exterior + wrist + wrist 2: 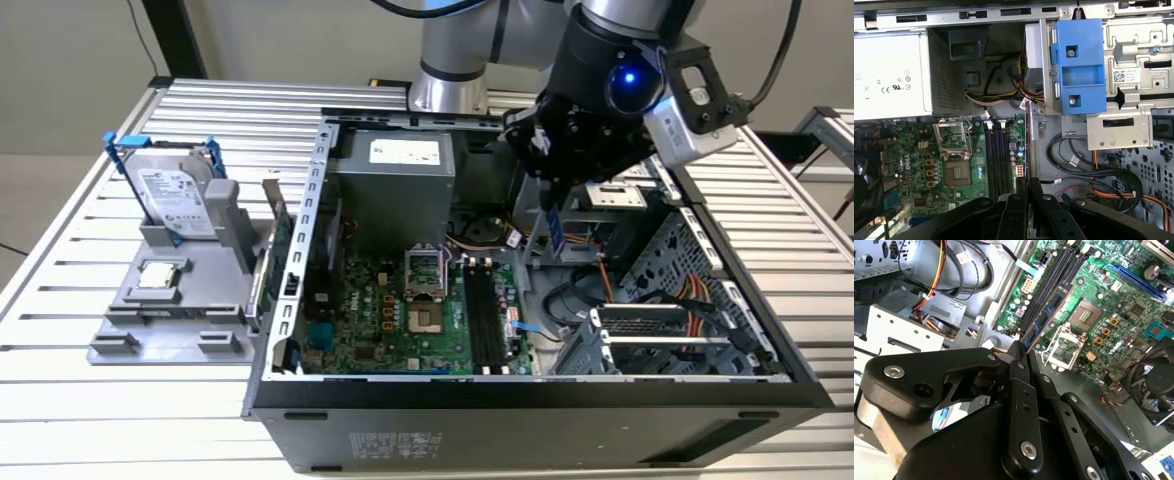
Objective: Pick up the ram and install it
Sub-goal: 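Insert the ram into the slot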
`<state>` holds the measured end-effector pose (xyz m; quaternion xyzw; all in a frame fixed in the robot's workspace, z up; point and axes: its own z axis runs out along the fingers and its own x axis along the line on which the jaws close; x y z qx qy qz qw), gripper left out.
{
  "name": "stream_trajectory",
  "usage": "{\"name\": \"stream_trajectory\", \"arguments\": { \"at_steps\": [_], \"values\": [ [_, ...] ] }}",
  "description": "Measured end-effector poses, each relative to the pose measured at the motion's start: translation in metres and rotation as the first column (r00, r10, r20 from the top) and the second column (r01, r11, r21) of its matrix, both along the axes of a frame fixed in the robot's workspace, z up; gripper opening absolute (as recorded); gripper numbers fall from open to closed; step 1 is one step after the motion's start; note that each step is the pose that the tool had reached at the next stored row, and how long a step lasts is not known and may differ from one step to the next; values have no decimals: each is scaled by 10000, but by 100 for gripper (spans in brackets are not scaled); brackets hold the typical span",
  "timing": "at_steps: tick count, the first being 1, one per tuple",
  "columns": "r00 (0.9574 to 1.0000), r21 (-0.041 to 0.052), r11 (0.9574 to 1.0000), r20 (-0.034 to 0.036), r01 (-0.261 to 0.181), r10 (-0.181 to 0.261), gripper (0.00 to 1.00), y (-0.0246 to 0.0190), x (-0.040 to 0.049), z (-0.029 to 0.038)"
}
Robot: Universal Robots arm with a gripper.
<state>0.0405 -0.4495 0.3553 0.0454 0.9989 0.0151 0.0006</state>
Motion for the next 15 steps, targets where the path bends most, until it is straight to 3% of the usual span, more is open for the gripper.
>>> {"name": "stream_trajectory", "arguments": {
  "at_steps": [9,15],
  "values": [
    [10000,0,10000,1,-38,38,0,-30,0,-20],
    [9996,0,9996,0,-290,290,0,-54,0,-32]
  ]
}}
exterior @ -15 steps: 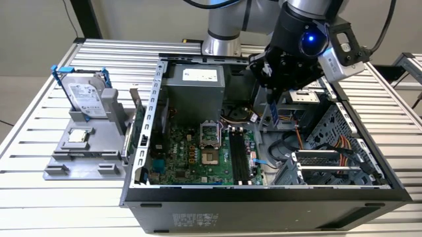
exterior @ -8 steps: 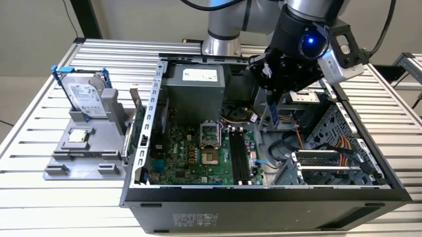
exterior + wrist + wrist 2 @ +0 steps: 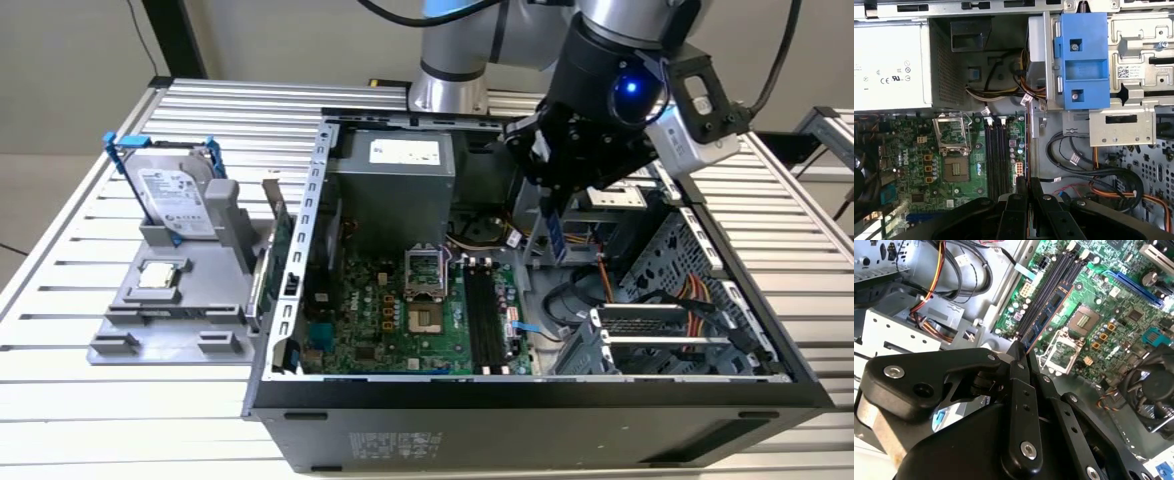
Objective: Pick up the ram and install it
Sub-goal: 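Insert the ram into the slot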
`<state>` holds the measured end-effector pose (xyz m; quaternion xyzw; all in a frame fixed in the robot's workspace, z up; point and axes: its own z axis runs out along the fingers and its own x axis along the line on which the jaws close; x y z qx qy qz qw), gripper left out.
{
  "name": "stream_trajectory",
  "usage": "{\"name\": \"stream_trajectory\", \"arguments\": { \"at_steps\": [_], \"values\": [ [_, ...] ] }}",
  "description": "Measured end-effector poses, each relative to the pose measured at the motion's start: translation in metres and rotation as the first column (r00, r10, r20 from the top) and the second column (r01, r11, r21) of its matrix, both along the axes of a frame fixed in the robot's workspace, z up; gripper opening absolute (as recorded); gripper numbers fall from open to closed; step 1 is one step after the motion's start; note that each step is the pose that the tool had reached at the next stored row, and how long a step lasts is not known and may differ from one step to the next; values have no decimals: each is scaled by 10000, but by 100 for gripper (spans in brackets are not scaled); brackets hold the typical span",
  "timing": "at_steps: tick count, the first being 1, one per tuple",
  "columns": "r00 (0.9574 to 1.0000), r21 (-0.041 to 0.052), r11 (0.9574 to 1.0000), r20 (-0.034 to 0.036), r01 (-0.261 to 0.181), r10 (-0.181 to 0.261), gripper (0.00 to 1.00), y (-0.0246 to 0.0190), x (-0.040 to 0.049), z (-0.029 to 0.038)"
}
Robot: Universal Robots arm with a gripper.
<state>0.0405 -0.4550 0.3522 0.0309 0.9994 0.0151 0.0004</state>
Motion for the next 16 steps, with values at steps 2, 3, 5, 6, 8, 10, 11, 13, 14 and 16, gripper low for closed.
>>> {"name": "stream_trajectory", "arguments": {
  "at_steps": [2,3,5,6,8,10,11,13,14,16],
  "values": [
    [10000,0,10000,0,-83,83,0,-6,0,-8],
    [9999,0,9999,0,-103,103,0,-8,0,-12],
    [9999,-1,9999,0,-127,127,0,-10,0,-23],
    [9999,-1,9999,0,-128,128,0,-10,0,-27],
    [9999,-3,9999,-1,-129,129,0,-10,0,-28],
    [9999,-2,9999,-1,-129,129,0,-10,0,-30],
    [9999,-1,9999,0,-129,129,0,-10,0,-30],
    [9999,-1,9999,0,-129,129,0,-10,0,-31],
    [9999,1,9999,0,-129,129,0,-10,0,-34],
    [9999,1,9999,0,-130,130,0,-10,0,-41]
  ]
}}
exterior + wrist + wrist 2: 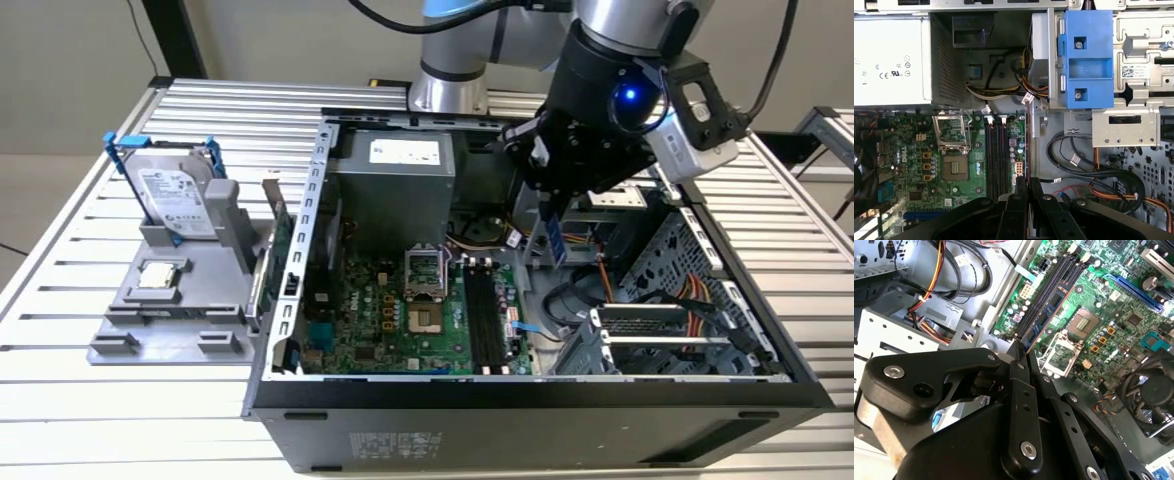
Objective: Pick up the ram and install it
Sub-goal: 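Insert the ram into the slot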
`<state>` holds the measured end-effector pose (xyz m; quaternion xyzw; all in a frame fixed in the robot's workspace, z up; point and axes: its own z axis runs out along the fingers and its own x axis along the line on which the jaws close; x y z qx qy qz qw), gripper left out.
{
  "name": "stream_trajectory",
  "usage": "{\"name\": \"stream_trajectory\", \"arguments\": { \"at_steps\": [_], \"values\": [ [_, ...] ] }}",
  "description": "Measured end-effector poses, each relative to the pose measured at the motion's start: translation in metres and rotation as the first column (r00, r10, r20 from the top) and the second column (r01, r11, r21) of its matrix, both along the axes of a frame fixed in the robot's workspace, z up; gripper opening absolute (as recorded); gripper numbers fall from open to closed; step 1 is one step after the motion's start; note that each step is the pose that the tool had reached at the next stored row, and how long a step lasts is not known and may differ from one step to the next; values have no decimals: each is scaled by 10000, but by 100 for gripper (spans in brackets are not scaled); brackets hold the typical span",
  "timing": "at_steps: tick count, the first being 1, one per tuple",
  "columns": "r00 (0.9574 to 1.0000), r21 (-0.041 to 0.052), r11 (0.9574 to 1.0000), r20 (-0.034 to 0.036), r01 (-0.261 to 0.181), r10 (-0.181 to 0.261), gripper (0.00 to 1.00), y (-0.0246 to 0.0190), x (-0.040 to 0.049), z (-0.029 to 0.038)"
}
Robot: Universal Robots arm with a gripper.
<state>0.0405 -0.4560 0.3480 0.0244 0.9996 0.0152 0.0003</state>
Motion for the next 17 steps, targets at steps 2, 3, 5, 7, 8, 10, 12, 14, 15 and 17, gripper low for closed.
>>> {"name": "stream_trajectory", "arguments": {
  "at_steps": [2,3,5,7,8,10,12,14,15,17],
  "values": [
    [10000,-1,10000,0,1,-1,0,0,-1,-8],
    [10000,-2,10000,-1,1,-1,0,0,-2,-13],
    [10000,-2,10000,-1,1,-1,0,0,-3,-22],
    [10000,-2,10000,-1,2,-2,0,0,-4,-29],
    [10000,-3,10000,-1,1,-1,0,-1,-4,-31],
    [10000,-3,10000,-1,2,-2,0,-1,-4,-34],
    [10000,-1,10000,-1,1,-1,0,-1,-4,-36],
    [10000,1,10000,0,2,-2,0,-1,-4,-41],
    [10000,0,10000,0,1,-1,0,-1,-4,-44],
    [10000,-2,10000,0,1,-1,0,-1,-4,-52]
  ]
}}
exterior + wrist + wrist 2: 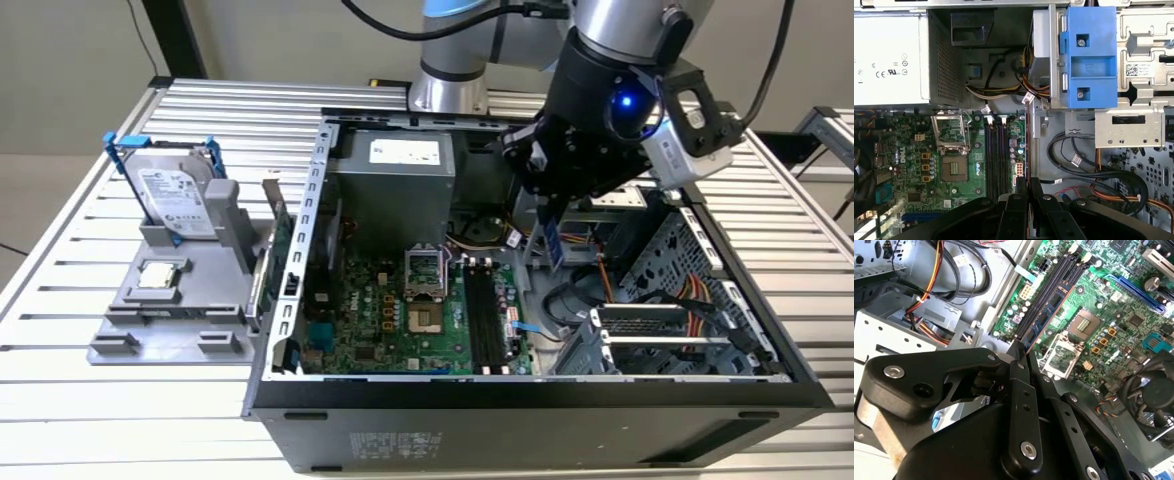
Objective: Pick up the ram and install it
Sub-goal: 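Insert the ram into the slot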
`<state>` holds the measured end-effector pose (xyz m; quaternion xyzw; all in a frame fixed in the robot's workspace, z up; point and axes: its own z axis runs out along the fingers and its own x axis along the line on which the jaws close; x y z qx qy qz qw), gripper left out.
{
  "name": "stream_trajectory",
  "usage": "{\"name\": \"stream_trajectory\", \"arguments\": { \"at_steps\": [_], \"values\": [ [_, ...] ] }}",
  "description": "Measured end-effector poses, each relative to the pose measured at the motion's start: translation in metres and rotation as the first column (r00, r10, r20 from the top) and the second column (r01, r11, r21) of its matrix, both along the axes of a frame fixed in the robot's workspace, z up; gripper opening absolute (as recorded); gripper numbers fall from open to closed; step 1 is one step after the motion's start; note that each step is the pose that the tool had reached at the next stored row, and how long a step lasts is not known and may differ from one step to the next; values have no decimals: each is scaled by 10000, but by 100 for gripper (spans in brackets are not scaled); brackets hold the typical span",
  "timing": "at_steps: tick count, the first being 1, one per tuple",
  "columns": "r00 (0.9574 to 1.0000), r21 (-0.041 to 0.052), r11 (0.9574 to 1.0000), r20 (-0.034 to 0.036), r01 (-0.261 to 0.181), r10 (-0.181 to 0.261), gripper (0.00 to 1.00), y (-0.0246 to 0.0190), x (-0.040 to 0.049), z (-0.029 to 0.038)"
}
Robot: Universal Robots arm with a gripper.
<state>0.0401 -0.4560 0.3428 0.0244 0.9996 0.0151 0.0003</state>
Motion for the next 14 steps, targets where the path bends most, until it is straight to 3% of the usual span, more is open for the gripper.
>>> {"name": "stream_trajectory", "arguments": {
  "at_steps": [14],
  "values": [
    [10000,-4,10000,0,0,0,0,0,-2,-90]
  ]
}}
